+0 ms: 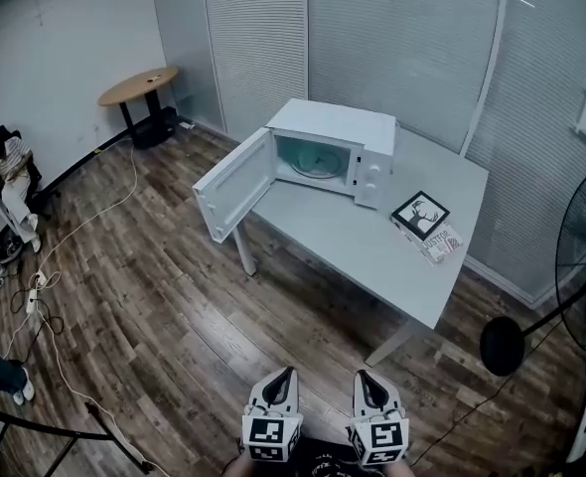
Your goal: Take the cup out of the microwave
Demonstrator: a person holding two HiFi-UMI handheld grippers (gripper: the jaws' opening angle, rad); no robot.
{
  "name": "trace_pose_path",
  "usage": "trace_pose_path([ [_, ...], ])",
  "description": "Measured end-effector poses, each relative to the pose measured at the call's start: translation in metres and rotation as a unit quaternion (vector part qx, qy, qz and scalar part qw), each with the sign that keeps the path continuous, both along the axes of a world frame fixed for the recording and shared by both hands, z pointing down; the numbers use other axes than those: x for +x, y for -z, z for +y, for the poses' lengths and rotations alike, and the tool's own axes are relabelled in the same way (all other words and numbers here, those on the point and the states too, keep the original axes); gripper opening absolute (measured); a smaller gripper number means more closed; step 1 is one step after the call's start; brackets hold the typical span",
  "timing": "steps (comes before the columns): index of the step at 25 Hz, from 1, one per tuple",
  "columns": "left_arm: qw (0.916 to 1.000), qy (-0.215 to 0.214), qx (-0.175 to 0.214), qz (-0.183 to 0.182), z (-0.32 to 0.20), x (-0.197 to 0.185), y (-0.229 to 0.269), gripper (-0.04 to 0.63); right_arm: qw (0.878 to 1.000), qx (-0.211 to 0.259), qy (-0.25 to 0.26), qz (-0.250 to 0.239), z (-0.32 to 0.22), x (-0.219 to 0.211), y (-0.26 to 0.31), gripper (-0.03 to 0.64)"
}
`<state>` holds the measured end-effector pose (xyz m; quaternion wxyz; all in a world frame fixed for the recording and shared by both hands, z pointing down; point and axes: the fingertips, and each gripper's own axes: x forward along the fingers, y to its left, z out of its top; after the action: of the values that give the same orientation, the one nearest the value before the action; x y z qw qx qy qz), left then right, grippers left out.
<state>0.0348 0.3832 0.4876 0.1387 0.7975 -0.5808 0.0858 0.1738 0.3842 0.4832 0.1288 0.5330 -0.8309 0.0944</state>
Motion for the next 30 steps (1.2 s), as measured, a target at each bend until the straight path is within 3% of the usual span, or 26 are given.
trace_pose_path([
  [9,0.9990,-0.043,0.000,-0.010,-0.085,-0.043,0.002,0.006,0.999,0.003,-0.037,-0.002,-0.078,-0.041,-0.002,0.005],
  [17,0.9968,-0.079,0.003,-0.011,-0.131,-0.056,0.004,0.006,0.998,-0.006,-0.067,-0.001,-0.117,-0.059,-0.009,0.005],
  [24,0.9982,-0.059,-0.011,-0.004,-0.155,-0.070,-0.007,0.006,0.999,-0.018,-0.044,0.002,-0.152,-0.073,-0.020,0.005],
  [30,0.9997,-0.012,-0.018,-0.008,-0.196,-0.084,-0.008,0.006,1.000,-0.022,-0.012,0.003,-0.207,-0.075,-0.022,0.005],
])
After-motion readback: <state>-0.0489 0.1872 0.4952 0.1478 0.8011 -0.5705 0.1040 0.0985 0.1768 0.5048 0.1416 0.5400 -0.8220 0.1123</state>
